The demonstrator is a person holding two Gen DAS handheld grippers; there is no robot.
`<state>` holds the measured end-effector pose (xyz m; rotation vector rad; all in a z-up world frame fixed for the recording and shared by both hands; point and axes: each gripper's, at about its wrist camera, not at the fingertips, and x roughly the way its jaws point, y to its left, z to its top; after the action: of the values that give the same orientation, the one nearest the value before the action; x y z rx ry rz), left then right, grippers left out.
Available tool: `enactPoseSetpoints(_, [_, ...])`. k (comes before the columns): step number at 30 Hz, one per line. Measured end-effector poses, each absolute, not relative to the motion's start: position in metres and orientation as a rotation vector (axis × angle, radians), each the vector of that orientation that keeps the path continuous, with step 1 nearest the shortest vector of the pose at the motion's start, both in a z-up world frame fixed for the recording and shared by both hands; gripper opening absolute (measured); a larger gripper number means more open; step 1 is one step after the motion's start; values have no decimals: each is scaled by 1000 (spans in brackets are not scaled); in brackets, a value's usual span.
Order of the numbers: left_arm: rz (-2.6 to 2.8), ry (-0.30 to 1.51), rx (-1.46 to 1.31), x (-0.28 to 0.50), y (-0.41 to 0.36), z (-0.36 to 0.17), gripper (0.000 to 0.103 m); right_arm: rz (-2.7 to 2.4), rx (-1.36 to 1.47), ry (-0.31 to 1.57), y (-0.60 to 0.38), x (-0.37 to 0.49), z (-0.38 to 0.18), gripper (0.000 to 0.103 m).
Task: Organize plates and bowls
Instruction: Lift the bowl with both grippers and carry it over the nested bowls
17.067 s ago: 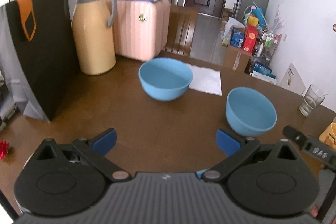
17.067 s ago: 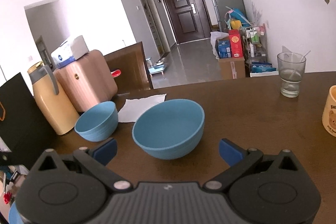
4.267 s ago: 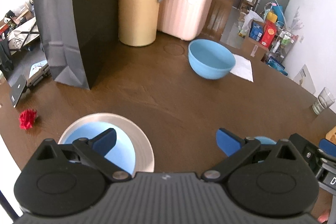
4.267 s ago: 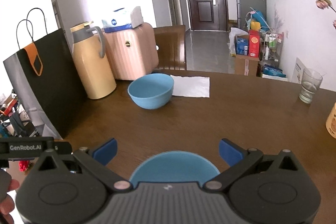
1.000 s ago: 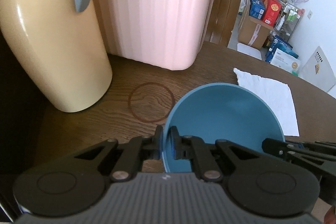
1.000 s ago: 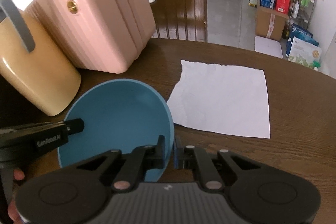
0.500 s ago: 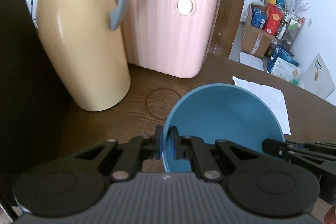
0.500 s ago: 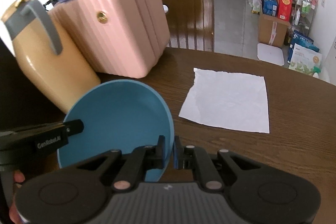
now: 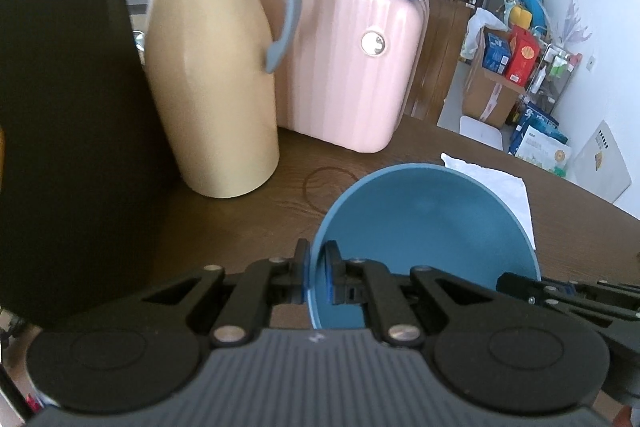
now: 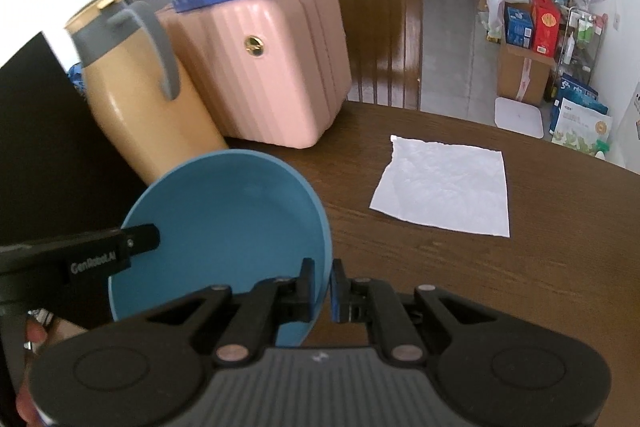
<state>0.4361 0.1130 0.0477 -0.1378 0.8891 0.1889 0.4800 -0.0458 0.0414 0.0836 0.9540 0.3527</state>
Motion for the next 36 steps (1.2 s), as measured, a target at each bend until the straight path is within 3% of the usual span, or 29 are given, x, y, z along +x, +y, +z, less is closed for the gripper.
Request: enactPoseSetpoints(36, [288, 793, -171, 232, 139, 101, 9, 435, 66, 904, -12, 298, 85, 8])
